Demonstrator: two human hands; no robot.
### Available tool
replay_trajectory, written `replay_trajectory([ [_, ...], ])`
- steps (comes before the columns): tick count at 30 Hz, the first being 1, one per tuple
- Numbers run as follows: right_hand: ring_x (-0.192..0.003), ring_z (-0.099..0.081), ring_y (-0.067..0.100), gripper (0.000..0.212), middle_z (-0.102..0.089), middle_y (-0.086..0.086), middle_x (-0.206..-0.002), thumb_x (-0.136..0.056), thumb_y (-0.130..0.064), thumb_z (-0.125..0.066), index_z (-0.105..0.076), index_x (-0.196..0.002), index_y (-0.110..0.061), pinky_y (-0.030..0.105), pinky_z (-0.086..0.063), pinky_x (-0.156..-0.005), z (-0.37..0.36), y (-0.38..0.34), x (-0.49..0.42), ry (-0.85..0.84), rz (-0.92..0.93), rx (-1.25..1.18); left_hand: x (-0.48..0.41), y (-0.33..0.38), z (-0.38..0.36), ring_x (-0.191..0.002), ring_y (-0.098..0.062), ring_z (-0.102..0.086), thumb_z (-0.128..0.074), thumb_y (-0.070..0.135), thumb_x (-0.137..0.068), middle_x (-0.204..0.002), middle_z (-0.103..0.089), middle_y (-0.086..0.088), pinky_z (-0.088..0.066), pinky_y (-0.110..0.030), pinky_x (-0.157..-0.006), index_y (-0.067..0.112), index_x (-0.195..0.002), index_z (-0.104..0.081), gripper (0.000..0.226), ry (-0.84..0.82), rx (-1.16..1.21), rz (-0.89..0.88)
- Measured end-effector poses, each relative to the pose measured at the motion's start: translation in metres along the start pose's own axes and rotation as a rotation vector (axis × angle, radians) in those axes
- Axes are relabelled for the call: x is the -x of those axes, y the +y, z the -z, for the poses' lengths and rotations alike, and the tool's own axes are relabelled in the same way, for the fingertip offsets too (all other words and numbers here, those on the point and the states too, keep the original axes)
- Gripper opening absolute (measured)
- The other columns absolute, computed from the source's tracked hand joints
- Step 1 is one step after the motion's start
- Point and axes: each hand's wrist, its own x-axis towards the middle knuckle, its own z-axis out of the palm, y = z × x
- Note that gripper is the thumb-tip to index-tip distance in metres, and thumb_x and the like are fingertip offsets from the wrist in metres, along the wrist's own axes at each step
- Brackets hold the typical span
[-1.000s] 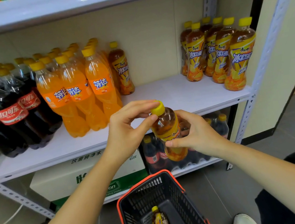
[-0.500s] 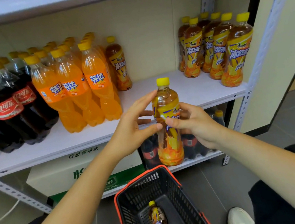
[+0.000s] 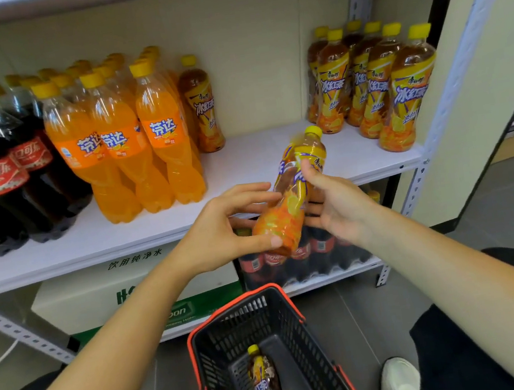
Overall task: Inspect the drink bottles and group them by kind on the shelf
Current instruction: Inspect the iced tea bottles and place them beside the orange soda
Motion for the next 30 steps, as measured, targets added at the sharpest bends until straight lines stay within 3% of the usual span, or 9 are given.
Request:
replay_trajectory([
  [4,-0.094,-0.076,0.025,0.055,-0.077,0.014,-0.107,-0.076,-0.047,-0.075,-0.068,-0.119,-0.014,0.037,-0.062,-0.079,0.003,-0.007,-0.003,-0.026,-0.066,-0.119,0.002,0.003,0.0,-0.117,-0.011,-0.066,-0.078,0.02,-0.078,-0.131,-0.066,-0.001,-0.056,-0.027,-0.09,0.02,-0.119,-0.071,0.041,0.085,0.062,-0.042],
  [8,-0.087,-0.075,0.023,0.043,-0.073,0.015,-0.102,-0.077,-0.025,-0.077,-0.067,-0.116,-0.011,0.032,-0.063,-0.078,0.002,-0.007,-0.001,-0.132,-0.095,-0.193,-0.001,0.012,-0.006,-0.091,-0.006,-0.071,-0.071,0.024,-0.084,-0.11,-0.074,0.004,-0.061,-0.037,-0.075,0.026,-0.11,-0.071,0.026,0.286,0.102,-0.063],
  [12,-0.087,-0.076,0.021,0.041,-0.075,0.016,-0.1,-0.078,-0.026,-0.076,-0.07,-0.115,-0.008,0.029,-0.062,-0.075,-0.006,0.002,0.002,-0.172,-0.075,-0.237,-0.006,0.014,-0.012,-0.081,-0.004,-0.069,-0.071,0.025,-0.091,-0.1,-0.074,0.014,-0.057,-0.023,-0.069,0.031,-0.108,-0.07,0.018,0.417,0.031,-0.085],
  [17,-0.092,-0.077,0.023,0.052,-0.074,0.021,-0.107,-0.077,-0.023,-0.075,-0.066,-0.124,-0.002,0.028,-0.062,-0.072,-0.01,0.006,0.0,-0.136,-0.079,-0.333,-0.005,0.008,-0.015,-0.094,-0.004,-0.067,-0.086,0.031,-0.079,-0.111,-0.071,0.013,-0.052,-0.015,-0.066,0.028,-0.123,-0.066,0.049,0.393,-0.006,-0.083],
  [21,-0.092,-0.077,0.021,0.052,-0.076,0.017,-0.104,-0.078,-0.024,-0.073,-0.065,-0.124,-0.002,0.027,-0.062,-0.072,-0.01,0.006,-0.001,-0.129,-0.085,-0.344,-0.004,0.004,-0.009,-0.102,-0.01,-0.067,-0.086,0.028,-0.077,-0.123,-0.068,0.005,-0.057,-0.021,-0.071,0.031,-0.134,-0.061,0.063,0.292,0.051,-0.087],
  [24,-0.088,-0.077,0.021,0.059,-0.075,0.017,-0.104,-0.079,-0.023,-0.073,-0.061,-0.132,0.0,0.027,-0.061,-0.067,-0.01,0.005,-0.001,-0.123,-0.097,-0.371,-0.005,0.004,-0.005,-0.096,-0.006,-0.066,-0.076,0.024,-0.088,-0.121,-0.07,0.004,-0.058,-0.025,-0.078,0.035,-0.132,-0.061,0.049,0.295,0.074,-0.089],
  [27,-0.087,-0.077,0.022,0.063,-0.075,0.017,-0.105,-0.078,-0.025,-0.075,-0.06,-0.135,0.0,0.026,-0.061,-0.064,-0.01,0.005,-0.002,-0.125,-0.109,-0.364,-0.006,0.004,-0.005,-0.095,-0.017,-0.069,-0.065,0.033,-0.094,-0.114,-0.074,0.007,-0.062,-0.046,-0.083,0.038,-0.127,-0.066,0.033,0.338,0.091,-0.073],
  [30,-0.091,-0.077,0.021,0.062,-0.076,0.016,-0.106,-0.08,-0.03,-0.075,-0.061,-0.134,-0.003,0.027,-0.061,-0.067,-0.008,0.008,-0.003,-0.138,-0.115,-0.316,-0.005,0.005,-0.006,-0.098,-0.022,-0.071,-0.064,0.032,-0.094,-0.114,-0.075,0.008,-0.063,-0.052,-0.08,0.039,-0.123,-0.068,0.03,0.34,0.101,-0.051],
])
